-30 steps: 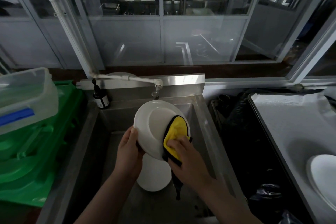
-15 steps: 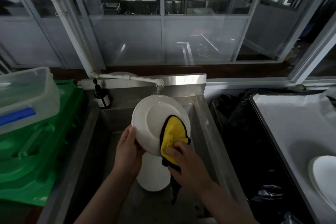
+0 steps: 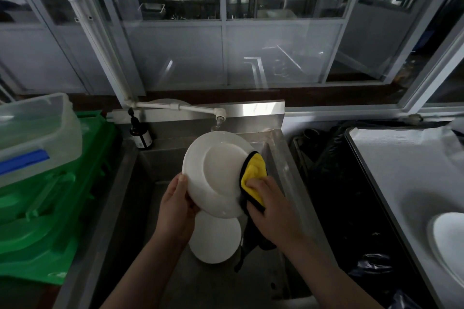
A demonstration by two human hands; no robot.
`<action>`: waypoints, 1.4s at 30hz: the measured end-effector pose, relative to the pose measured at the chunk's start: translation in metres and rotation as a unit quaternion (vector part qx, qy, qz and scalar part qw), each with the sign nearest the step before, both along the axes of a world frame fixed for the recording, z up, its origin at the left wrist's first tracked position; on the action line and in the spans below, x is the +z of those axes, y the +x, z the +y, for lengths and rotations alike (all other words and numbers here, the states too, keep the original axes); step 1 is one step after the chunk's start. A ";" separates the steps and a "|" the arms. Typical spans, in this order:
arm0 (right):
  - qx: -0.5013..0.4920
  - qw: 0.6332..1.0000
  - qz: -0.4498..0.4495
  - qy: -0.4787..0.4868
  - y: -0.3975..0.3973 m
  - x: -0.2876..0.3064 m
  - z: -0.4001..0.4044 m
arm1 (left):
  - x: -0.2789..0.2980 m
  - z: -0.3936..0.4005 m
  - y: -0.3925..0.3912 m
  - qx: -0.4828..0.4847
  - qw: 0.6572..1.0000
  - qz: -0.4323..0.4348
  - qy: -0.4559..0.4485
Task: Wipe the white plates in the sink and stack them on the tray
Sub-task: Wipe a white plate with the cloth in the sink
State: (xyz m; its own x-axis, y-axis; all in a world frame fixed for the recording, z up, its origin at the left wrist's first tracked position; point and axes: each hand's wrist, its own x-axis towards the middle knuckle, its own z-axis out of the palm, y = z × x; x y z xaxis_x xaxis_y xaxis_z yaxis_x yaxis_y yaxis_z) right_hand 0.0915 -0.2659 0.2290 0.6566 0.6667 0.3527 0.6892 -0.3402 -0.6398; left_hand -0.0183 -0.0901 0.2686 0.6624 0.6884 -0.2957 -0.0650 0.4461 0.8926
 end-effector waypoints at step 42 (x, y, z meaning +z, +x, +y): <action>-0.132 0.975 0.175 0.038 -0.009 -0.008 0.012 | -0.013 0.007 0.010 0.080 0.994 -0.049 -0.059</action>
